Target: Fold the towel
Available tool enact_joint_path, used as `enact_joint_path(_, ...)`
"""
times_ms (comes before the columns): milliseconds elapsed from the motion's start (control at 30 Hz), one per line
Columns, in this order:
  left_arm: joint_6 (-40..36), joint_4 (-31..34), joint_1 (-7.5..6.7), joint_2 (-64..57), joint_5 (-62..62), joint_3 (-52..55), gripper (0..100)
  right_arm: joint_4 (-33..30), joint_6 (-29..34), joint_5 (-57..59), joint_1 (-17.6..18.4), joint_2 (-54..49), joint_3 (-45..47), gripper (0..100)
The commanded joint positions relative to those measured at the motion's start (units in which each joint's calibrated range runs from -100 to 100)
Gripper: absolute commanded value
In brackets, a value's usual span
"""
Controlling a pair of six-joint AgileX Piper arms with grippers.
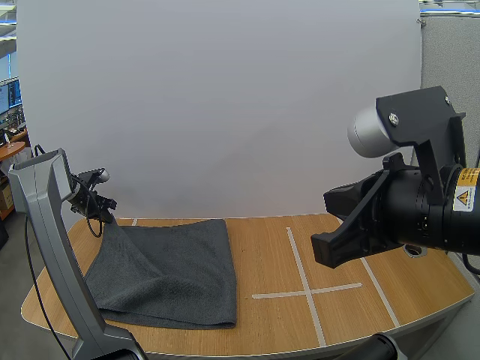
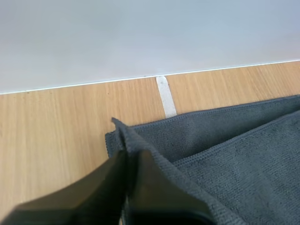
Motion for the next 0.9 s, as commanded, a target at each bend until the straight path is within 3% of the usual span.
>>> enact_joint_path(0,0.3,-1.6,0.03,-0.7,0.8,-0.4,58,-0.4,-0.3,0.0,-0.2,-0.3,0.2,0)
enact_joint_path(100,0.4,-4.0,0.03,-0.7,5.2,-0.4,93,-0.4,-0.3,0.0,-0.2,-0.3,0.2,0)
enact_joint_path(167,0.5,-5.7,0.11,-1.4,7.5,-0.4,98,-0.6,-0.3,0.0,-0.2,-0.3,0.2,0)
enact_joint_path(567,0.6,-7.1,1.31,-14.6,10.5,0.5,96,-17.5,2.4,0.0,-0.2,2.3,5.6,0)
enact_joint_path(733,0.6,-7.3,2.49,-22.6,10.5,3.2,94,-20.8,2.4,0.0,-0.2,0.7,5.3,0)
enact_joint_path(867,0.8,-7.9,2.51,-29.3,10.5,6.8,94,-22.6,2.0,0.0,-0.2,1.7,5.5,0)
